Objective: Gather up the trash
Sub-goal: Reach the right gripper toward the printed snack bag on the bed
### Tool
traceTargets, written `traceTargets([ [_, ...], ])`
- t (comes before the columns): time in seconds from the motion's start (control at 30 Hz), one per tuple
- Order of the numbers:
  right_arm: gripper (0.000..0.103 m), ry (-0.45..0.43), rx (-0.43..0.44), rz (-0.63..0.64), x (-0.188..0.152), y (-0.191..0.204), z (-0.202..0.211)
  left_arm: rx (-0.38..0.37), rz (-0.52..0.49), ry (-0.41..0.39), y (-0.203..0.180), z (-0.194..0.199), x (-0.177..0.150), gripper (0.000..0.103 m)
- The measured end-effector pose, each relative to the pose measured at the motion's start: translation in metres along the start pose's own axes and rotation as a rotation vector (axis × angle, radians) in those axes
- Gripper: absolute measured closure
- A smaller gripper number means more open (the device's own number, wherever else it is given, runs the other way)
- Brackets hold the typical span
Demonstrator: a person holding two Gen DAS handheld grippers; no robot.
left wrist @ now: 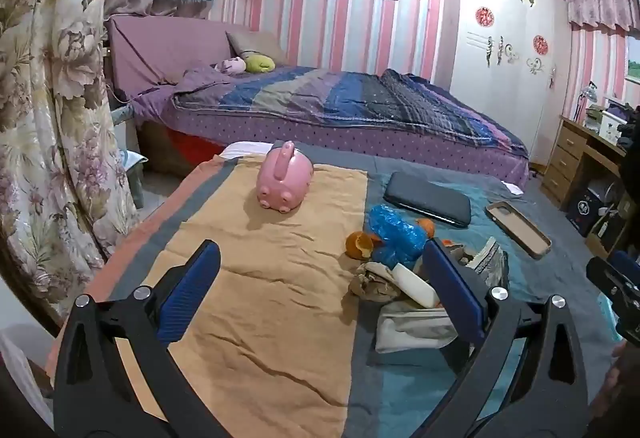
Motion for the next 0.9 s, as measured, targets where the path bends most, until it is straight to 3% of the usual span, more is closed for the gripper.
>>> traceTargets([
  [0.17, 0.004, 0.009, -0.043, 0.023, 0.001, 0.001, 0.001, 0.014, -0.045, 0.009, -0.007, 0.001, -0.002, 0.005],
  [0.5, 0.004, 0.022, -0.034, 0.001, 0.002, -0.004, 0.001, 0.019, -0.039, 0.006, -0.012, 0.001, -0.001, 0.005],
  [0.67, 0.004, 0.025, -0.030, -0.005, 0.002, -0.004, 0.000, 0.003, -0.097, -0.005, -0.019, 0.004, -0.004, 0.005],
  [0.9, 0.004, 0.016, -0.031, 0.003, 0.002, -0.001, 0.001, -0.015, -0.064, -0.003, -0.013, 0.005, 0.000, 0.005],
])
Point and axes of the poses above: each gripper's, at about its wrist camera, not at the fingertips, and z roughly against the way its jaws point, y to its left, x to its top, the point moved 4 cm from there along -z, roughly the way its jaws point, and after that the axes turned 7 degrees about z, right-handed, at the moved point
